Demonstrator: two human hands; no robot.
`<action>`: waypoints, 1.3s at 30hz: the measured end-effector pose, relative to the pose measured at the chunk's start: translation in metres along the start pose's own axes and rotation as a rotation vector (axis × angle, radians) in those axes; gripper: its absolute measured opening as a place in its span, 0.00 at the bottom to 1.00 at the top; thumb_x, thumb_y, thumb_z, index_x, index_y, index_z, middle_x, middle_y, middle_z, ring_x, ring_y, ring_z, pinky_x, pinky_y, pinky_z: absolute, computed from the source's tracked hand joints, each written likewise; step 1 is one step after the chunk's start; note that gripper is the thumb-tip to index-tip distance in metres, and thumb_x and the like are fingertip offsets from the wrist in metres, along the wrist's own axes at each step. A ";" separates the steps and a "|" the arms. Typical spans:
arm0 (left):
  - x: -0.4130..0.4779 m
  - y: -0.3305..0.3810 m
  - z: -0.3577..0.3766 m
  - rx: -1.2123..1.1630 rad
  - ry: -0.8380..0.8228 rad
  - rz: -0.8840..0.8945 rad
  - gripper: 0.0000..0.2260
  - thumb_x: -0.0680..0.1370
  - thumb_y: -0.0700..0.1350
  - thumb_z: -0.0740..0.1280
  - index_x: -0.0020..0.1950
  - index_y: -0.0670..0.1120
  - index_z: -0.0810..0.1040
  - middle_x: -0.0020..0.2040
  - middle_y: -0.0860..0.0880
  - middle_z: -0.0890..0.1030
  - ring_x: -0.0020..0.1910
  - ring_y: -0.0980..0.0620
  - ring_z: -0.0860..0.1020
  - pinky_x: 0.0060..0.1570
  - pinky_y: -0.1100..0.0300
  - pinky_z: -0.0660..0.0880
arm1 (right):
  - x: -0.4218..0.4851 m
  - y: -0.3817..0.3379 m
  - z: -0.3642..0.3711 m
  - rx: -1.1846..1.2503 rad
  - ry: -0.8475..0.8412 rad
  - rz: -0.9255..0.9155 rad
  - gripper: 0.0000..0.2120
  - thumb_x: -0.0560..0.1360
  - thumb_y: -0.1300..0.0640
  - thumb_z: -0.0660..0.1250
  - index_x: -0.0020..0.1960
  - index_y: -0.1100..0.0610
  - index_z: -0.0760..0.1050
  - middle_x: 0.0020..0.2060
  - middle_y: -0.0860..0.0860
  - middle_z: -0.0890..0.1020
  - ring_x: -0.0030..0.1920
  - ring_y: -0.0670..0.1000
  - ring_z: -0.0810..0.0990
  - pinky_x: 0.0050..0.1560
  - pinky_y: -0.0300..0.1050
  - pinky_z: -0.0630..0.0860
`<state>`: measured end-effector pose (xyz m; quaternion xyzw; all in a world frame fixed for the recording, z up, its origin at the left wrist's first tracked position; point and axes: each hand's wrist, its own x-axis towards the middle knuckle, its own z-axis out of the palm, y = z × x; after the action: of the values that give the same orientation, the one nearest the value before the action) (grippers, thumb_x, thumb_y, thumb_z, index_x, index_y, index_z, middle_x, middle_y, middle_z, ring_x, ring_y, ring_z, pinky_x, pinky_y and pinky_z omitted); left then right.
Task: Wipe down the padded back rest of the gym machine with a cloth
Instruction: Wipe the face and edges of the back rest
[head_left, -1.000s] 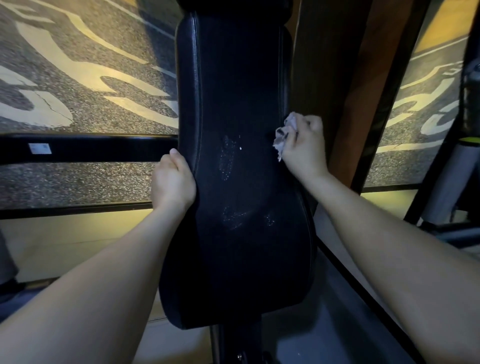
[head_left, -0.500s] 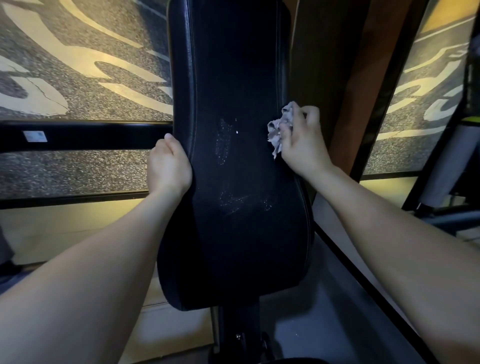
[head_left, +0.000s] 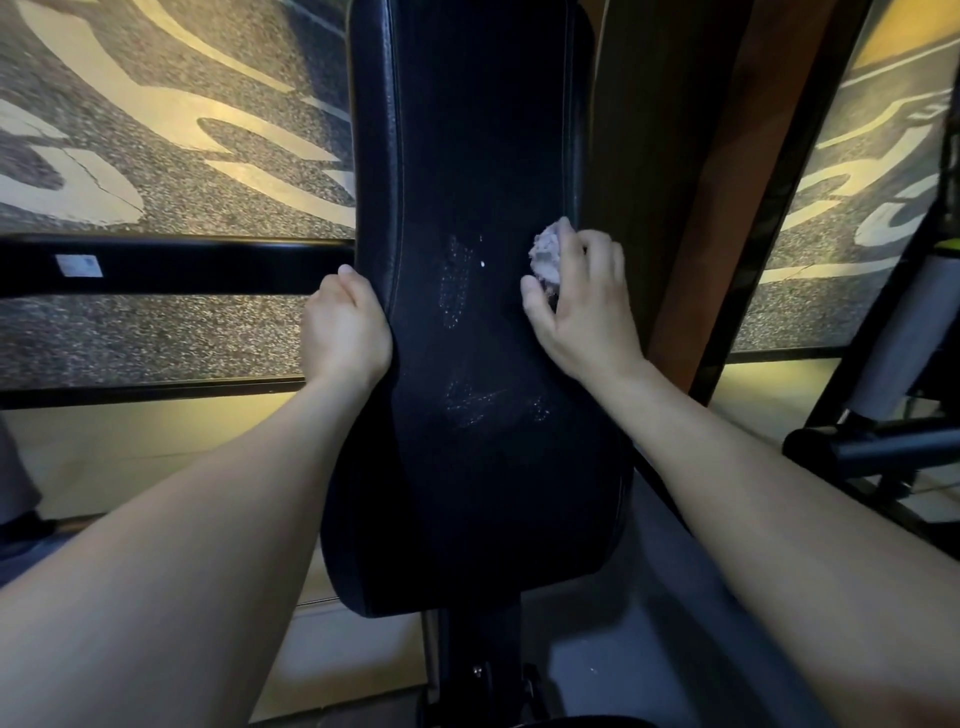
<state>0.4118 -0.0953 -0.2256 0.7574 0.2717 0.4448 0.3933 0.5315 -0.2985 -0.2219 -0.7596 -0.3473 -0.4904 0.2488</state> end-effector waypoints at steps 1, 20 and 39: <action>0.000 0.000 0.000 0.000 0.001 0.003 0.24 0.87 0.52 0.46 0.59 0.38 0.76 0.58 0.35 0.78 0.57 0.36 0.76 0.53 0.50 0.67 | -0.003 0.001 0.000 -0.004 0.007 -0.010 0.28 0.82 0.49 0.60 0.75 0.65 0.65 0.60 0.60 0.73 0.58 0.59 0.72 0.62 0.50 0.72; 0.001 -0.002 -0.001 -0.016 -0.004 0.011 0.24 0.87 0.52 0.46 0.59 0.36 0.76 0.58 0.34 0.78 0.57 0.35 0.75 0.50 0.53 0.63 | 0.053 0.020 -0.009 0.003 0.031 -0.097 0.20 0.80 0.63 0.62 0.72 0.60 0.71 0.55 0.60 0.74 0.55 0.57 0.73 0.54 0.46 0.74; 0.001 -0.004 0.001 -0.024 0.008 0.028 0.24 0.87 0.51 0.46 0.59 0.36 0.76 0.58 0.34 0.78 0.58 0.36 0.75 0.49 0.55 0.61 | 0.014 0.012 -0.012 0.182 0.050 0.133 0.19 0.80 0.62 0.61 0.70 0.61 0.73 0.52 0.52 0.69 0.53 0.47 0.72 0.59 0.35 0.71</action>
<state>0.4131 -0.0930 -0.2287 0.7546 0.2572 0.4564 0.3951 0.5379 -0.3112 -0.2048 -0.7428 -0.3331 -0.4579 0.3572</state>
